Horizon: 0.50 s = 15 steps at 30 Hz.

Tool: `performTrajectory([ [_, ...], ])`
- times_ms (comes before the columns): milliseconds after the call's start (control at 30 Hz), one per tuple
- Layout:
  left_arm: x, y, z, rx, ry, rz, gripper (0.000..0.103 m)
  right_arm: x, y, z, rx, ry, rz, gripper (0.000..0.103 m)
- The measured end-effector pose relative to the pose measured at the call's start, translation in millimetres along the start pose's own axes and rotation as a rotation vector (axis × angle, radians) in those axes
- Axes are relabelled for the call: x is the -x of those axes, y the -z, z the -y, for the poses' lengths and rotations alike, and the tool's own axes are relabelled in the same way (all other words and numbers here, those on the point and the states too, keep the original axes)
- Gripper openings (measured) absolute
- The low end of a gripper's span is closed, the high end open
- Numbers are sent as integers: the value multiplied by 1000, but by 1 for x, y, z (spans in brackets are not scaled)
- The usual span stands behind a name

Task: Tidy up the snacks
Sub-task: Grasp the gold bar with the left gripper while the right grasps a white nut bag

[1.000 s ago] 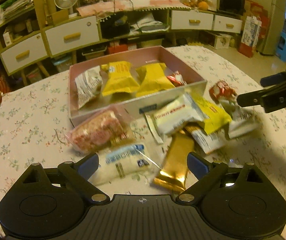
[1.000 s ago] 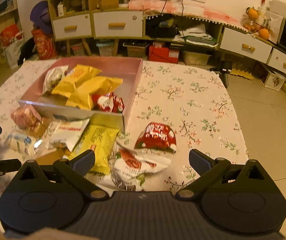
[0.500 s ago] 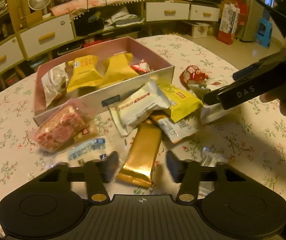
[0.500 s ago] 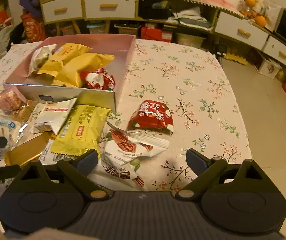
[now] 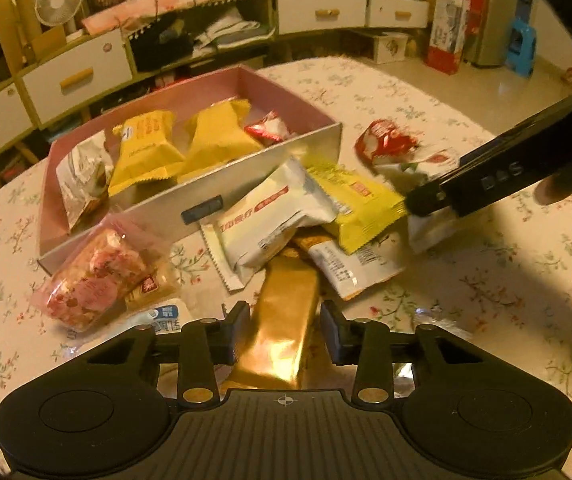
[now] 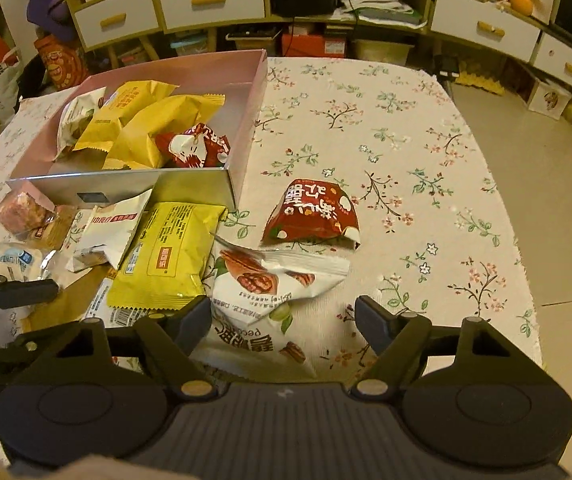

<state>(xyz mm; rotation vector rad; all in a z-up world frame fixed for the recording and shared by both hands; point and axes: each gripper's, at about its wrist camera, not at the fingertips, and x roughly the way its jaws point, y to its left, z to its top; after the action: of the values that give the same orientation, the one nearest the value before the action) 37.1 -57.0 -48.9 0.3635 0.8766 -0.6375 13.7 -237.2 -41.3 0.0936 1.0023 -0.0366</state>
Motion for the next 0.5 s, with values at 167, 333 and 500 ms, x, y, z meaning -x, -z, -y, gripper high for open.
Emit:
performTrajectory([
  [167, -1, 1, -3, 22, -1, -15, 40, 2, -2, 10, -23, 21, -13, 71],
  [333, -1, 0, 0, 20, 9, -22, 35, -2, -3, 21, -76, -7, -25, 71],
  [500, -2, -1, 2, 24, 10, -24, 35, -7, -2, 21, -113, -34, -50, 68],
])
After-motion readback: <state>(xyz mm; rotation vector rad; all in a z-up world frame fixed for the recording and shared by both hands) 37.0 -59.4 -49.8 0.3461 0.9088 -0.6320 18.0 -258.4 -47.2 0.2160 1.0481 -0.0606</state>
